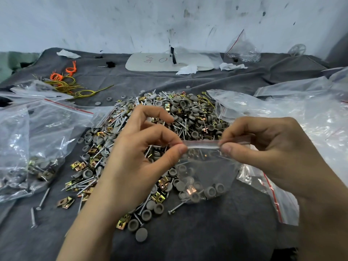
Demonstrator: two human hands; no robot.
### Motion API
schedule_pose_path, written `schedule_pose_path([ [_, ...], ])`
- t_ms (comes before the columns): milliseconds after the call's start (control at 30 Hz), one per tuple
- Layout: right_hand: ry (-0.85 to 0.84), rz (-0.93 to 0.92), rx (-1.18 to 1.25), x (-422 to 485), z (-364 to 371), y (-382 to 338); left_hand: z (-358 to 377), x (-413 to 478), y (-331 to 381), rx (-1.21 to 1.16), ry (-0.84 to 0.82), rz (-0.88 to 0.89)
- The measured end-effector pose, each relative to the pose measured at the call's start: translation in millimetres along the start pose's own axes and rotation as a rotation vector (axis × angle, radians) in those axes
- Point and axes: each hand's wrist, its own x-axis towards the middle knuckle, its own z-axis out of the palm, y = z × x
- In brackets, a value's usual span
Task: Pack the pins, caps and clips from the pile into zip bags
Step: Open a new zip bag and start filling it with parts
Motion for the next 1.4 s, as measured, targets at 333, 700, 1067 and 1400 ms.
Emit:
schedule_pose_path([
  [333, -0.016, -0.014, -0.076, -0.7, 2.0, -5.4, 5.9, -0.6, 5.2, 0.077, 0.017, 0.042],
  [700, -0.042, -0.039, -0.08, 0.0, 7.9, -12.6, 13.4, -0.7, 6.8, 0.067, 0.012, 0.078],
  [1067, -0.031, -0.052, -0.083, 1.7, 15.5, -14.9, 17.1, 0.7, 6.7, 0.073, 0.021, 0.116],
  [1400, -0.025, -0.058, -0.098, 1.5, 17.5, -14.9, 19.3, -0.8, 7.2, 0.07, 0.025, 0.127],
])
